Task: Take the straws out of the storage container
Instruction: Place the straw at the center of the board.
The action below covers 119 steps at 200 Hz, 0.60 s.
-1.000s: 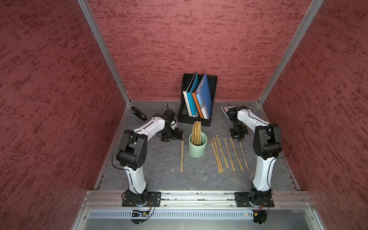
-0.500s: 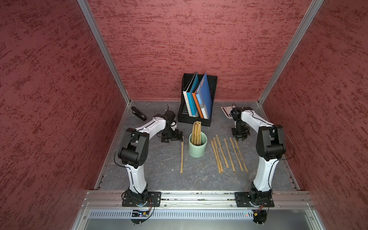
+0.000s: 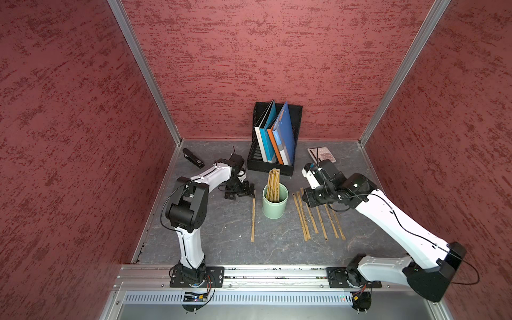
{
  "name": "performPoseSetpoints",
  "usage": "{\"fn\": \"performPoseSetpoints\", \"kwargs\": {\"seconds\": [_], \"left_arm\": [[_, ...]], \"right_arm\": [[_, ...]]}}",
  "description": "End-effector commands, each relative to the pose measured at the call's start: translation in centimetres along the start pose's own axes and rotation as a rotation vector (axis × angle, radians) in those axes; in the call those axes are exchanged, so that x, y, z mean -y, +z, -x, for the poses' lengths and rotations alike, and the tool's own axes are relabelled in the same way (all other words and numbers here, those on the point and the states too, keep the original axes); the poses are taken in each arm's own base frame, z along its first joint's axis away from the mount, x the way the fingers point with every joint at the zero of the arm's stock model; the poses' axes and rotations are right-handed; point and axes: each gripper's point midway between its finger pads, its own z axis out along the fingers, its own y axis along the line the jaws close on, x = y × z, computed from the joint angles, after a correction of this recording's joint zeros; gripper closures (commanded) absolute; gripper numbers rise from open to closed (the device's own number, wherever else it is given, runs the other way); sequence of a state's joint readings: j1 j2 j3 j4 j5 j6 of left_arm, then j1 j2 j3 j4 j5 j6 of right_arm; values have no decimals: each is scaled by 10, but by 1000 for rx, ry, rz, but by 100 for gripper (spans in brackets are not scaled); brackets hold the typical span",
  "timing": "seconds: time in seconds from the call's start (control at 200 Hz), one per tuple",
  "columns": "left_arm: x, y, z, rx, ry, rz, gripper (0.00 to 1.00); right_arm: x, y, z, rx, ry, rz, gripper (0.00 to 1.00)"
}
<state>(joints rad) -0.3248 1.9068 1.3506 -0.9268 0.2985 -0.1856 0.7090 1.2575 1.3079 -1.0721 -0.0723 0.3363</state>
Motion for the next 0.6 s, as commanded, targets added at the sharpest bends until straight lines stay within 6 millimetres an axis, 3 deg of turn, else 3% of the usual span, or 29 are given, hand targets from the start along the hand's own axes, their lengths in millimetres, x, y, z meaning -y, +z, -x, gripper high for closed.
{"fn": "performPoseSetpoints", "kwargs": {"seconds": [0.0, 0.115, 0.28, 0.441, 0.591], "left_arm": [[6, -7, 1, 6, 9, -36, 0], [9, -9, -2, 7, 6, -62, 0], [5, -10, -9, -2, 4, -54, 0], [0, -15, -14, -3, 0, -35, 0], [-4, -21, -16, 5, -4, -24, 0]], "right_arm": [[-71, 25, 6, 18, -69, 243, 97], [-115, 62, 1, -10, -174, 302, 100], [-156, 130, -14, -106, -260, 295, 100], [-170, 173, -22, -148, -307, 253, 100], [-169, 190, -20, -149, -319, 224, 100]]}}
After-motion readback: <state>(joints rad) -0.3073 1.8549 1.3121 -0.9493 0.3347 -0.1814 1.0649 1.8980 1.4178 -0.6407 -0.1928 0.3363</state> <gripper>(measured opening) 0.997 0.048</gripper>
